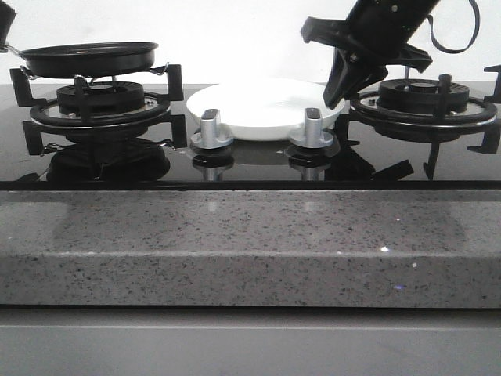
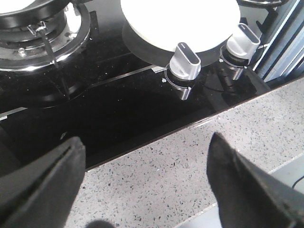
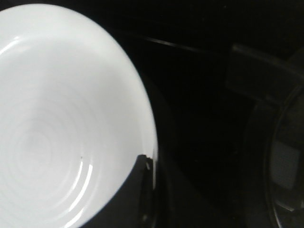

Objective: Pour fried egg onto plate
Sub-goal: 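Lower the right gripper to the rim of the white plate and grasp it, then lift the white plate with the right gripper and bring it toward the pan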

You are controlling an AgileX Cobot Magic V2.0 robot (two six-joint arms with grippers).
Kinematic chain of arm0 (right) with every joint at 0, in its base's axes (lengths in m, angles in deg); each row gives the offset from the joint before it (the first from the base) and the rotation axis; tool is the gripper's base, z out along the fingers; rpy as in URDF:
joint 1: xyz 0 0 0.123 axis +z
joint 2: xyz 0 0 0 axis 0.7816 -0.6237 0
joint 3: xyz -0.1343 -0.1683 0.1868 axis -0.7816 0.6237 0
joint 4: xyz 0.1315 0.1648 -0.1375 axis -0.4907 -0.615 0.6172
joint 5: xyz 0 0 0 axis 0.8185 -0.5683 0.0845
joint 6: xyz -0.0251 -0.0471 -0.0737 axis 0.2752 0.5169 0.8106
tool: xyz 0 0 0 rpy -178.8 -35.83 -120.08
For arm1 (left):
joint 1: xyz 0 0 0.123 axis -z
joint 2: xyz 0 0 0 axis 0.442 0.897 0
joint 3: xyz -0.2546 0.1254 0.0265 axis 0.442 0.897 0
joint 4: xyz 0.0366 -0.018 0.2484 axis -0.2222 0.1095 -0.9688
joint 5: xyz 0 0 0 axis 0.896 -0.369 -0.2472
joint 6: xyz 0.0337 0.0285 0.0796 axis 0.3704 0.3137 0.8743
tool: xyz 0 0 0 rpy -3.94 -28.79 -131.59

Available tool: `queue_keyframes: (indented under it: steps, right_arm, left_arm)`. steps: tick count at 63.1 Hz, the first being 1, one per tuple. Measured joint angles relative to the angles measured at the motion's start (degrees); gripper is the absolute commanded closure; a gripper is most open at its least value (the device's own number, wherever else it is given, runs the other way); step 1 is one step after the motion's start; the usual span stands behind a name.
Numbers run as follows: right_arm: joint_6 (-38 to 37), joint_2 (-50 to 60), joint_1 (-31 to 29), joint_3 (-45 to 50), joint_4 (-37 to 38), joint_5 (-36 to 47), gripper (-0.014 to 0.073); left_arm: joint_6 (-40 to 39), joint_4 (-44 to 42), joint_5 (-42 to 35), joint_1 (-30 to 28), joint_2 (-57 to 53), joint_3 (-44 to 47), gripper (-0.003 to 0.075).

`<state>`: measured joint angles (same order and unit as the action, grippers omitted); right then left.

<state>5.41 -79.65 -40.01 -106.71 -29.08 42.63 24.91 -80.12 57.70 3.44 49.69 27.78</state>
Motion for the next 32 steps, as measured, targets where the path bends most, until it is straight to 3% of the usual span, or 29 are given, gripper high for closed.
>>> queue_keyframes:
  steps: [9, 32]
  right_arm:
    - [-0.12, 0.0, 0.0, 0.0, 0.0, 0.59, 0.0715]
    - [0.23, -0.09, 0.0, -5.35, 1.5, 0.85, 0.071]
  left_arm:
    - [0.0, 0.0, 0.0, 0.0, 0.0, 0.0, 0.0189]
    - [0.0, 0.0, 0.0, 0.0, 0.0, 0.0, 0.0189]
